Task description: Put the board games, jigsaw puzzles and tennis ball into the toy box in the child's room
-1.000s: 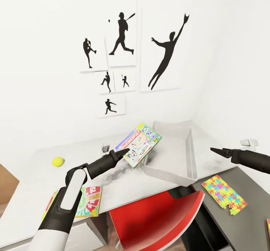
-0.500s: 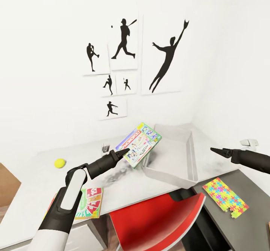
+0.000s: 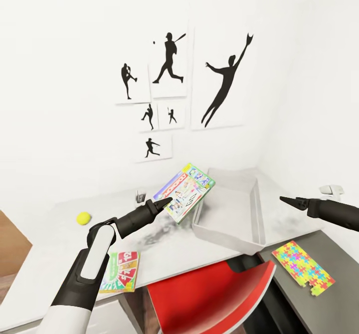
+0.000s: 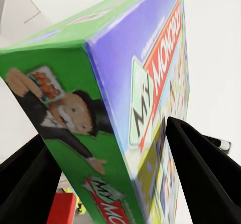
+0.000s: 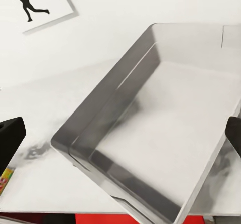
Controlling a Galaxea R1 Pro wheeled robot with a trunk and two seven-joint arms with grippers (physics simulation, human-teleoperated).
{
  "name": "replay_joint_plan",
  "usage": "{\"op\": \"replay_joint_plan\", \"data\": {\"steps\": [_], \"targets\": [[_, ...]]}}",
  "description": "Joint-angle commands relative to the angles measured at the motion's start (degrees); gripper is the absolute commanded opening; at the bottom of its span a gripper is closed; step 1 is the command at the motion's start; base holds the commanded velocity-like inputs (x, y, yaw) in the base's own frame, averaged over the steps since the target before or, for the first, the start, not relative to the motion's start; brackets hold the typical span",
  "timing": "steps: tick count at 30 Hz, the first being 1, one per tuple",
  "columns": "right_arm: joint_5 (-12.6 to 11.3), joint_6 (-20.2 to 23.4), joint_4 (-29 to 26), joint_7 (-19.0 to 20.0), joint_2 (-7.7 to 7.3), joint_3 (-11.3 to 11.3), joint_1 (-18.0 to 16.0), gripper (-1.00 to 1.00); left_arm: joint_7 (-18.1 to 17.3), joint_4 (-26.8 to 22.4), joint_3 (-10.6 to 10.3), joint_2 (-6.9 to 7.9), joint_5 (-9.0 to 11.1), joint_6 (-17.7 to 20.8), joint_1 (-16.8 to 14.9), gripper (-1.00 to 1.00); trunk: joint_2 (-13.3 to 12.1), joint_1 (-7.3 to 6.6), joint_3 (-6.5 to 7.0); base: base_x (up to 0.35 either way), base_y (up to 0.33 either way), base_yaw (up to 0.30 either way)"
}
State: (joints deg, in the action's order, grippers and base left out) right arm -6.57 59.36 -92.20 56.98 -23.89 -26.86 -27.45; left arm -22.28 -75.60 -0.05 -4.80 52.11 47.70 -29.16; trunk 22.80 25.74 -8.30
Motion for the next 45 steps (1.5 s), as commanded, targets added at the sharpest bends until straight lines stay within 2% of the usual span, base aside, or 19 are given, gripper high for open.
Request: {"op": "replay_joint_plan", "data": {"steps": [1, 27, 29, 31, 36, 45], "targets": [[-0.3, 0.4, 0.0, 0.0, -0.01, 0.0, -0.1, 1.00, 0.0, 0.0, 0.1, -0.03, 0.0, 0.3, 0.0, -1.00, 0.1, 0.04, -0.05, 0.000, 0.000, 0.027], [-0.3, 0.2, 0.0, 0.0, -0.01, -0.3, -0.1, 1.00, -0.2, 0.0, 0.1, -0.03, 0.0, 0.2, 0.0, -1.00, 0.1, 0.04, 0.33, 0.049, 0.000, 0.006], [-1.0, 0.6, 0.7, 0.6, 0.64, 0.3, -0.7, 1.00, 0.4, -0.6, -0.6, 0.63, 0.6, 0.9, -0.7, -1.00, 0.1, 0.04, 0.33, 0.000, 0.000, 0.000], [-1.7, 0.6, 1.3, 1.3, 1.09, 1.0, -1.3, 1.00, 1.1, -1.3, -1.2, 0.67, 1.5, 1.5, -1.3, -1.00, 0.1, 0.04, 0.33, 0.000, 0.000, 0.000], [-3.4, 0.6, 2.9, 2.1, 1.09, 2.6, -2.9, 1.00, 2.6, -2.9, -1.4, 0.67, 3.5, 3.2, -1.3, -1.00, 0.1, 0.04, 0.33, 0.000, 0.000, 0.000], [-6.3, 0.6, 5.8, 2.1, 1.09, 2.6, -5.8, 1.00, 5.5, -5.8, -1.4, 0.67, 6.9, 3.3, -1.3, -1.00, 0.1, 0.04, 0.33, 0.000, 0.000, 0.000]]}}
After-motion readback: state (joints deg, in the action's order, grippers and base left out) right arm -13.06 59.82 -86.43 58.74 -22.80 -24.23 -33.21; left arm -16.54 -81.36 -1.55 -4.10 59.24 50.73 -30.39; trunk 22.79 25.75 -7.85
